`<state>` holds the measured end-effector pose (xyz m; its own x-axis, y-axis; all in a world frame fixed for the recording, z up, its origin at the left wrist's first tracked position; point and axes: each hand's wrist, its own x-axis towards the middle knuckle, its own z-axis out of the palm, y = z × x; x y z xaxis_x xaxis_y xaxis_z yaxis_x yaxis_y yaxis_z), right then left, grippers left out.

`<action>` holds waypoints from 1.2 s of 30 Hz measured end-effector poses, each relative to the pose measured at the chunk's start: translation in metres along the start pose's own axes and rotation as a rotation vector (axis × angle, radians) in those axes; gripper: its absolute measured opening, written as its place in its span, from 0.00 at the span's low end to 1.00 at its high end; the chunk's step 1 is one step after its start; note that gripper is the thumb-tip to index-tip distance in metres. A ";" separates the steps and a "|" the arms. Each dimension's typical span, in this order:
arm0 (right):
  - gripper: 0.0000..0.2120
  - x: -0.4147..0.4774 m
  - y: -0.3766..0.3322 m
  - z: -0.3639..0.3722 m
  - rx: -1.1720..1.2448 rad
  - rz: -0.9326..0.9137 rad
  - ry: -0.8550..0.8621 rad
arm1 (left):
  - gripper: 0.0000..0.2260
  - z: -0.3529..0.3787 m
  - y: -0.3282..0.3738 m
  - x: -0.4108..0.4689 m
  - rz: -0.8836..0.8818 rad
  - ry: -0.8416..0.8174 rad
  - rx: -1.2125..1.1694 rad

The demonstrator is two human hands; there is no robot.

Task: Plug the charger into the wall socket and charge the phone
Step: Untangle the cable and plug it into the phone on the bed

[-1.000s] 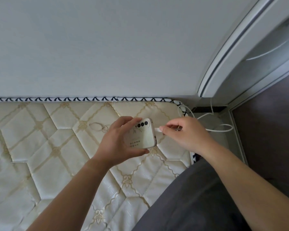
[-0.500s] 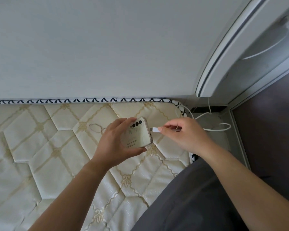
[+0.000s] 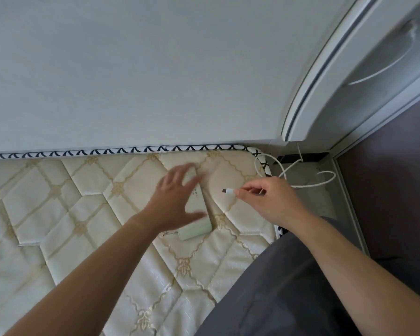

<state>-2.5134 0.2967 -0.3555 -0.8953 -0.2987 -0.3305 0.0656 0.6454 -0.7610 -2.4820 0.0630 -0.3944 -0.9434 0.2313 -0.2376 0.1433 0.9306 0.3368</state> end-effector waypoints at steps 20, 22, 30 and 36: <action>0.06 0.002 -0.007 0.008 -0.005 -0.027 -0.053 | 0.42 -0.003 -0.047 -0.004 -0.093 0.081 0.092; 0.07 0.001 -0.009 0.009 0.010 -0.032 -0.045 | 0.41 -0.002 -0.031 -0.014 0.002 0.145 0.048; 0.08 -0.010 -0.011 0.005 0.013 -0.114 0.021 | 0.39 0.002 0.028 -0.039 0.092 0.352 -0.279; 0.07 -0.014 -0.012 0.005 -0.003 -0.116 0.020 | 0.39 0.004 0.037 -0.040 0.029 0.325 -0.306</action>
<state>-2.5000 0.2895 -0.3442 -0.9056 -0.3570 -0.2289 -0.0400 0.6093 -0.7919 -2.4383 0.0890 -0.3759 -0.9923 0.1095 0.0582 0.1223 0.7866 0.6052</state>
